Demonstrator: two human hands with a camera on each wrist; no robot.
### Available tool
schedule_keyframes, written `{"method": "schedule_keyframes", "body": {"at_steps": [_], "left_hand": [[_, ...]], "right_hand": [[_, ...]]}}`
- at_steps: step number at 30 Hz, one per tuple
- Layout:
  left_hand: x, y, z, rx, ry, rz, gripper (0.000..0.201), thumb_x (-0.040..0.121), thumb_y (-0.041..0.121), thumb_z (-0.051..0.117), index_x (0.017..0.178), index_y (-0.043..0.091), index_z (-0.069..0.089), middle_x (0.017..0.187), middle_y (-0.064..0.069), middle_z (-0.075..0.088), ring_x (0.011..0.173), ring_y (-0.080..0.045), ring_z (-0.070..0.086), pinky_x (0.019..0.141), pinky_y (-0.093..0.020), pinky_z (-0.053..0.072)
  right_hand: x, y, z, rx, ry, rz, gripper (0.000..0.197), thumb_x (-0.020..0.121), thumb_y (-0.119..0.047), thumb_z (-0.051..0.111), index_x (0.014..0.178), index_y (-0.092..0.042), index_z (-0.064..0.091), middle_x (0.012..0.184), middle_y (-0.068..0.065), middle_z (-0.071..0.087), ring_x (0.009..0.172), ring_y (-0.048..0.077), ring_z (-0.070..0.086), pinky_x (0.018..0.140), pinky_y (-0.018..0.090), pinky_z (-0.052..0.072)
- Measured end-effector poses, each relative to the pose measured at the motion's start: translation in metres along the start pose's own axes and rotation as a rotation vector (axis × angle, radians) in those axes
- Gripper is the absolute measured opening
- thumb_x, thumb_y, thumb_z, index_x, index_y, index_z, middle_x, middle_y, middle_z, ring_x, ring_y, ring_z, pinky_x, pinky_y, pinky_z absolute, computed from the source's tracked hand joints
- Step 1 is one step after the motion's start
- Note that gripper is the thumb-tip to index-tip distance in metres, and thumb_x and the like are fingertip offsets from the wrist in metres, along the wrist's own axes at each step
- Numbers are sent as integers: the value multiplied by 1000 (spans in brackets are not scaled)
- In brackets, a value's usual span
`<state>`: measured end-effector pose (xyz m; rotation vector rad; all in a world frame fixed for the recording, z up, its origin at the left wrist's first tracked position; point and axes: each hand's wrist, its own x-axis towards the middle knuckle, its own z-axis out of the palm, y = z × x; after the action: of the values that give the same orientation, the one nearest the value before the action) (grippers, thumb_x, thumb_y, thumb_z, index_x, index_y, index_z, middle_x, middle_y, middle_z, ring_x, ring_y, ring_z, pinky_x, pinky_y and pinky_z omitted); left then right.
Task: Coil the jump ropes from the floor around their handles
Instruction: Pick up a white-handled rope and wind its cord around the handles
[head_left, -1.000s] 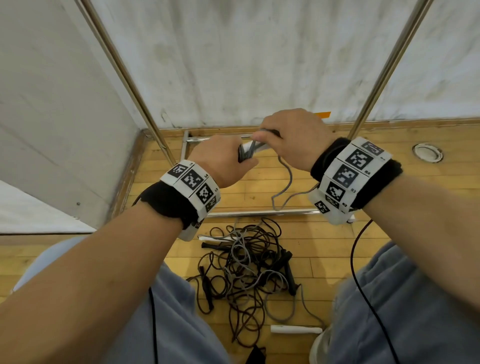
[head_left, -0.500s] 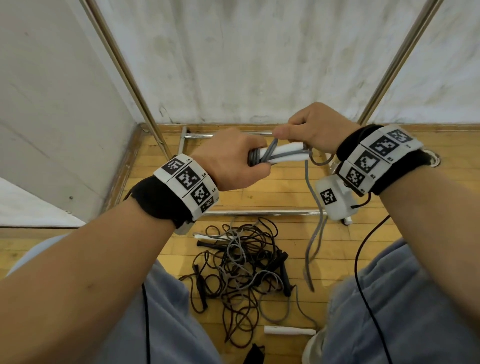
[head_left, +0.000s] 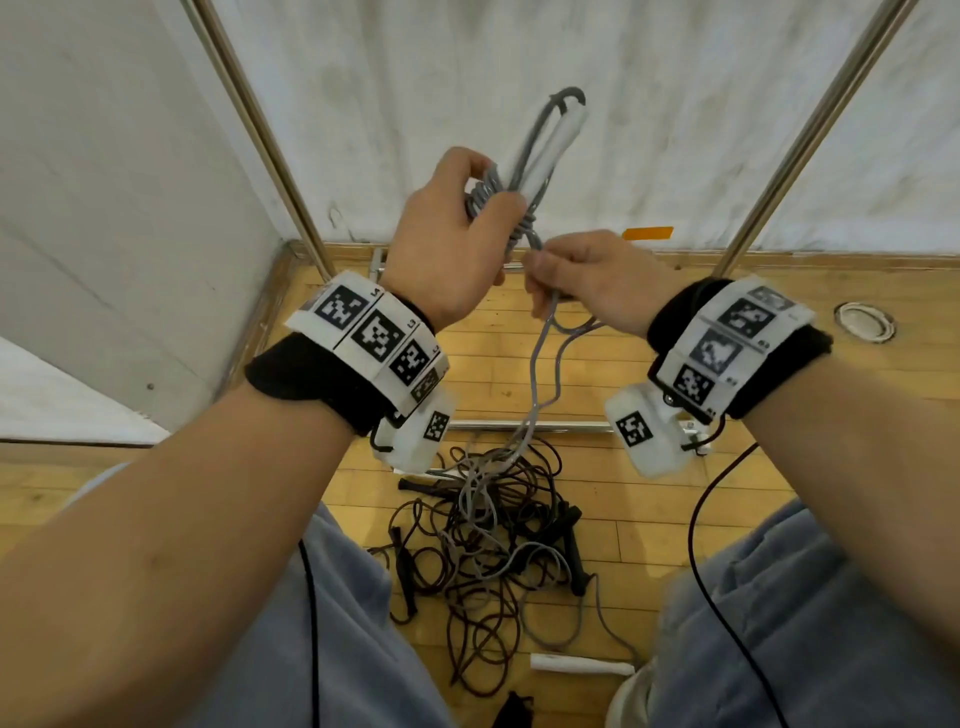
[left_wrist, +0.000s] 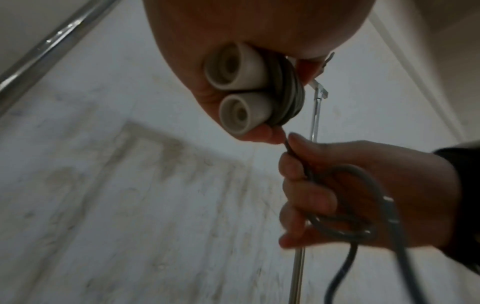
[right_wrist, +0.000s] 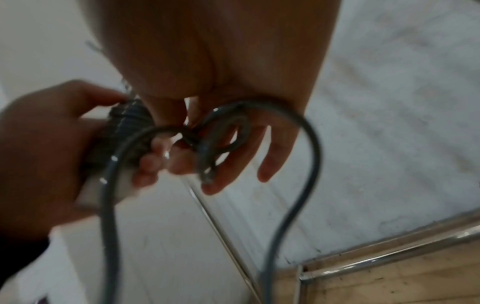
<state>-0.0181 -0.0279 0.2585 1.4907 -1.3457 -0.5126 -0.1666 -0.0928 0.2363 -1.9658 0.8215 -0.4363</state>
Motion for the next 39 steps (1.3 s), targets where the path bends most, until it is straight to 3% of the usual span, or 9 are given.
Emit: {"method": "schedule_keyframes", "body": {"at_steps": [5,11,17,22,26,30,34,37,39], "left_hand": [[7,-6,-3,52,53,-17,2,86,28,47,85,29,48,60,7,60,54,-29,58,43,-41,47],[18,-17,-17,173,67,-241,21,87,35,47,87,14,48,82,-9,65,64,-29,67,55,-46,57],[12,-9,-12,-106,-131,-383,28,91,26,47,81,5,62,60,-9,65,48,-25,60,45,-31,48],[7,-1,-8,-210,-266,-316,28,91,23,50,77,3,65,62,-15,64,48,-28,57,42,-28,45],[3,1,-12,-234,-355,-287,27,93,21,49,74,7,62,63,-13,64,49,-28,57,43,-30,46],[4,4,-14,-276,-362,-250,25,94,20,46,76,7,57,64,-13,63,50,-29,57,44,-31,44],[9,2,-19,-235,-274,-249,19,92,21,48,76,13,53,66,-13,63,52,-29,58,45,-30,45],[11,-3,-18,-168,-221,-256,17,92,22,50,77,15,53,61,-7,64,50,-27,59,45,-30,45],[12,-6,-18,-132,-198,-249,12,92,23,51,81,17,52,62,-5,64,50,-26,60,45,-30,46]], "right_hand": [[0,9,19,-146,-61,87,4,88,-14,59,91,-16,61,87,-5,65,80,9,60,74,23,44],[1,21,4,-446,100,411,49,98,-26,46,144,-14,33,145,6,41,124,25,47,92,31,41],[-4,1,25,-126,136,126,72,86,-20,61,147,-21,22,149,-3,36,132,14,39,99,29,38],[-5,-3,38,-88,254,43,46,85,-28,65,127,-24,46,124,-1,53,118,15,48,89,27,38],[-6,-1,37,-186,305,38,5,87,-27,61,88,-25,57,98,-2,39,84,9,43,67,12,37],[-4,-3,32,-44,285,58,30,87,0,43,69,-23,51,76,1,52,66,4,49,61,24,36],[-3,-5,28,297,161,90,30,82,11,32,66,-9,48,51,3,46,55,23,51,54,23,47],[-4,-5,28,392,105,115,22,90,-11,42,69,-11,48,44,-7,36,43,18,41,54,33,46],[-4,-3,28,138,104,46,27,93,-34,49,69,-20,49,45,-11,38,42,14,45,51,30,47]]}}
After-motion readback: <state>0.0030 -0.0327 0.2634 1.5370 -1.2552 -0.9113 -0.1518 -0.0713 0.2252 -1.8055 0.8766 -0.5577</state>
